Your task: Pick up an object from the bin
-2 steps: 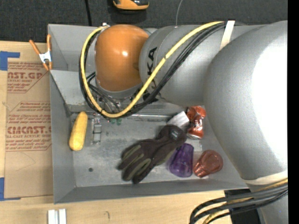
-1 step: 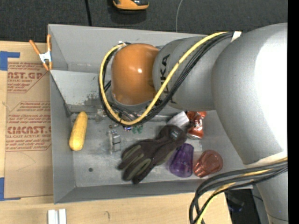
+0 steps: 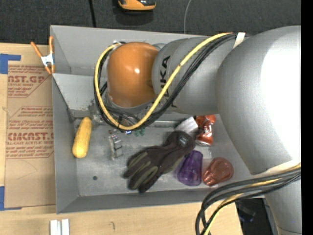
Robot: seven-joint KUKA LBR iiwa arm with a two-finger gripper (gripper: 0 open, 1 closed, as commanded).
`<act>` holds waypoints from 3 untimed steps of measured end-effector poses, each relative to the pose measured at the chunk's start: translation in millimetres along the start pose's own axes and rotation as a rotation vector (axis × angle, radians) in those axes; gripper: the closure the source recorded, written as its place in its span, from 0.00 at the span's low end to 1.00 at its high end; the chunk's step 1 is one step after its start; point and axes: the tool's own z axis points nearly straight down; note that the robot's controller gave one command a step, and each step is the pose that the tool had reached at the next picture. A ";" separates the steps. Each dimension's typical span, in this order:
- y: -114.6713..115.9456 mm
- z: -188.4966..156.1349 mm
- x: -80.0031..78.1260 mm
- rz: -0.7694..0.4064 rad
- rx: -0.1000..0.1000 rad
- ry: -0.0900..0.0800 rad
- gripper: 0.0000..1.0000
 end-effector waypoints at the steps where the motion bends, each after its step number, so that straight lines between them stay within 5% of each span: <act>1: -45.0 10.4 54.3 -0.241 -0.001 -0.002 0.00; 2: -97.2 55.0 114.4 -0.332 -0.003 0.003 0.00; 3: -81.7 51.7 87.5 -0.762 -0.003 0.000 1.00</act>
Offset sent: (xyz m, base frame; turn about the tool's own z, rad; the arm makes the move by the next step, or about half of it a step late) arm -0.0656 -0.1316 -0.0523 -0.3375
